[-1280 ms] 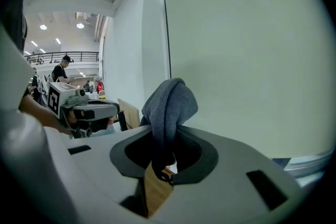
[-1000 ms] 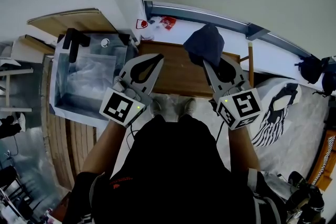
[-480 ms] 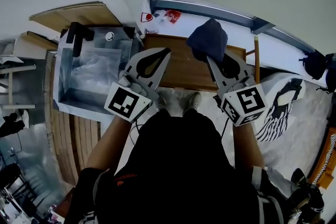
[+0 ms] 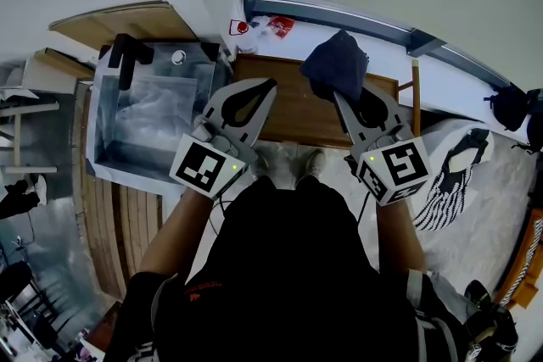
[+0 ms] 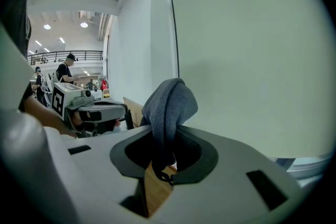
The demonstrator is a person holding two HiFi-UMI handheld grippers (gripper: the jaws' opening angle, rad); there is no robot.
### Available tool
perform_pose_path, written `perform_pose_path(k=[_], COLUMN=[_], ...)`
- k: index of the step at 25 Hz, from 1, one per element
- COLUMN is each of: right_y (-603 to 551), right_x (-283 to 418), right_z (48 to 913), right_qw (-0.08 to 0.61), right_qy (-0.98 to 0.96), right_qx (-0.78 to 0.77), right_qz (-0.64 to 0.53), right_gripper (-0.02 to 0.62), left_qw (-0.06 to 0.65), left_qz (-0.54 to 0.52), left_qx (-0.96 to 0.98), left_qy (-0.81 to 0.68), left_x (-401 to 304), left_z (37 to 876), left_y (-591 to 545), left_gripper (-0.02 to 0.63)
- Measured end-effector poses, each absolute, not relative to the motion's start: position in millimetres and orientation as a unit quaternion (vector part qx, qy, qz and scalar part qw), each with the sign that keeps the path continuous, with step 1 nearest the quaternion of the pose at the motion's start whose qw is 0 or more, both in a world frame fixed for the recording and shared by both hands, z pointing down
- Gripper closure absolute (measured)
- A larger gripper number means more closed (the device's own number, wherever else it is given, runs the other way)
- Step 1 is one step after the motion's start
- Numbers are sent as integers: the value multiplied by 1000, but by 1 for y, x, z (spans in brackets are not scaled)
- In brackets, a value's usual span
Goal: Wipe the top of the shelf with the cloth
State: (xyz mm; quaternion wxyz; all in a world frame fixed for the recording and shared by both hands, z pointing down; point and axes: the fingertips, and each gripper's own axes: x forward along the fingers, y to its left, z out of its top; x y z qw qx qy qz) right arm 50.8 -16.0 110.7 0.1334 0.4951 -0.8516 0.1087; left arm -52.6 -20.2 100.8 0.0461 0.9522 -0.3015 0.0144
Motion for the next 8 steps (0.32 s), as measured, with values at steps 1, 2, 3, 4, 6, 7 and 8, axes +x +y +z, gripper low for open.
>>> perform_pose_path(k=[1, 2, 3, 4, 6, 7, 8], right_y=[-15, -15, -14, -13, -13, -14, -14], right_x=[51, 51, 51, 50, 50, 50, 50], right_z=[111, 112, 112, 112, 113, 114, 114], right_qw=[134, 134, 134, 135, 137, 138, 140], right_qy=[-852, -852, -851, -851, -851, -851, -851], right_qx=[495, 495, 495, 495, 496, 496, 496], right_qz=[109, 109, 109, 109, 107, 105, 104], right_gripper=[518, 518, 518, 518, 518, 518, 518], left_qw=[46, 47, 47, 48, 48, 48, 47], left_qz=[15, 15, 14, 14, 14, 14, 14], left_qx=[952, 952, 952, 952, 952, 953, 953], left_qy=[-301, -301, -301, -301, -300, -300, -300], left_x=[-53, -53, -53, -53, -53, -53, -53], left_z=[101, 102, 102, 103, 104, 104, 105], left_y=[-20, -19, -19, -18, -18, -19, -19], left_gripper=[588, 588, 588, 588, 588, 588, 588])
